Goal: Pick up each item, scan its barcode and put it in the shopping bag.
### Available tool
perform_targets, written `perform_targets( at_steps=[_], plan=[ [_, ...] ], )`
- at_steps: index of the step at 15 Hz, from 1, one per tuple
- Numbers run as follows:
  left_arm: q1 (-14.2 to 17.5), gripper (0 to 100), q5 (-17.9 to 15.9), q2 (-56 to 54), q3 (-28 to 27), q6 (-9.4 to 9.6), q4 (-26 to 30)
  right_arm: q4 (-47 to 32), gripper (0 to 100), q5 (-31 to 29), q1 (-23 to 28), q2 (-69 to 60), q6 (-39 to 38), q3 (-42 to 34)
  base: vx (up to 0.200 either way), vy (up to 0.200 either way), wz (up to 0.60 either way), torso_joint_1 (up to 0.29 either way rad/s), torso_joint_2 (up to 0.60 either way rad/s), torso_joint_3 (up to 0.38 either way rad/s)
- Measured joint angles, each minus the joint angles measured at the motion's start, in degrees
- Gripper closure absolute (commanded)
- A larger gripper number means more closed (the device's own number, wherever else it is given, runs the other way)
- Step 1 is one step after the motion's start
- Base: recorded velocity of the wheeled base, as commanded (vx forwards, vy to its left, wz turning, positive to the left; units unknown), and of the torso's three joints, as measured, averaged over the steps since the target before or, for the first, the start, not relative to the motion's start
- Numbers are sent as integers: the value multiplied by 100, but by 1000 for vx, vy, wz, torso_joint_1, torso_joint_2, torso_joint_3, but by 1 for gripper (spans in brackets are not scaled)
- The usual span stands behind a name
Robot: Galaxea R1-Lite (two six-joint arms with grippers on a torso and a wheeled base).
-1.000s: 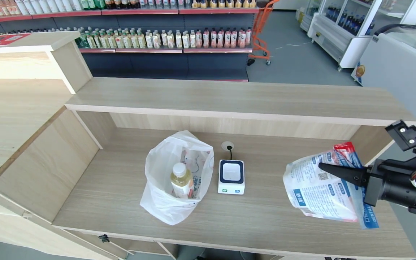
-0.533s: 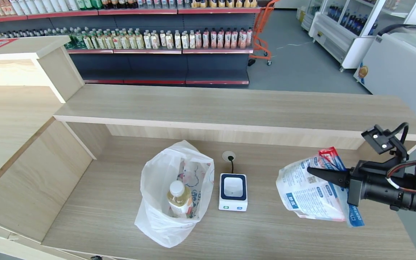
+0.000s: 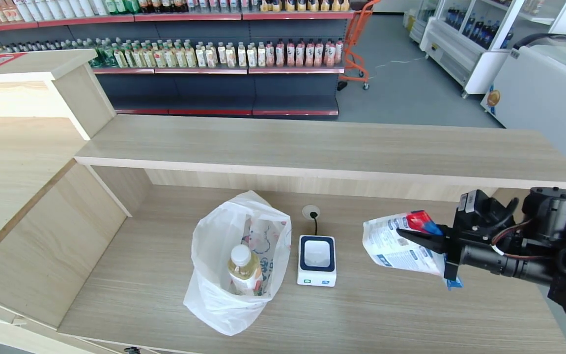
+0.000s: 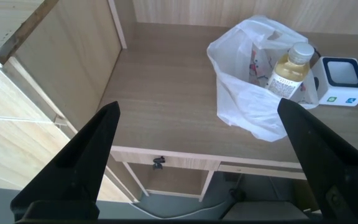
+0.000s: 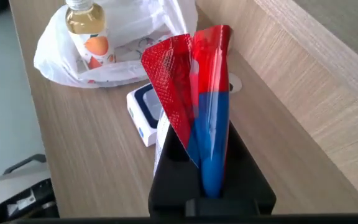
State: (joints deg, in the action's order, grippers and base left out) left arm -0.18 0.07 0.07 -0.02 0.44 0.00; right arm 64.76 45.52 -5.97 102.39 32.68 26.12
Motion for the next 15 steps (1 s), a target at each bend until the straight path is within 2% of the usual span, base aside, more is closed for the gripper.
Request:
perform_targets(
  at_steps=[2, 3, 8, 11, 15],
  plan=[
    [0, 0, 0, 0, 0, 2, 0, 875, 100, 112, -146, 552, 156, -6, 0, 0, 0, 0, 0, 0],
    [0, 0, 0, 2, 0, 2, 0, 1040, 100, 126, -295, 773, 213, -6, 0, 0, 0, 0, 0, 0],
    [0, 0, 2, 2, 0, 0, 0, 1378, 100, 150, -636, 1434, 755, 83, 0, 0, 0, 0, 0, 0],
    [0, 0, 0, 2, 0, 0, 0, 1437, 100, 156, -761, 1663, 780, 212, 0, 0, 0, 0, 0, 0],
    [-2, 0, 0, 2, 0, 0, 0, 1623, 100, 145, -976, 2046, 769, 805, 0, 0, 0, 0, 0, 0]
  ],
)
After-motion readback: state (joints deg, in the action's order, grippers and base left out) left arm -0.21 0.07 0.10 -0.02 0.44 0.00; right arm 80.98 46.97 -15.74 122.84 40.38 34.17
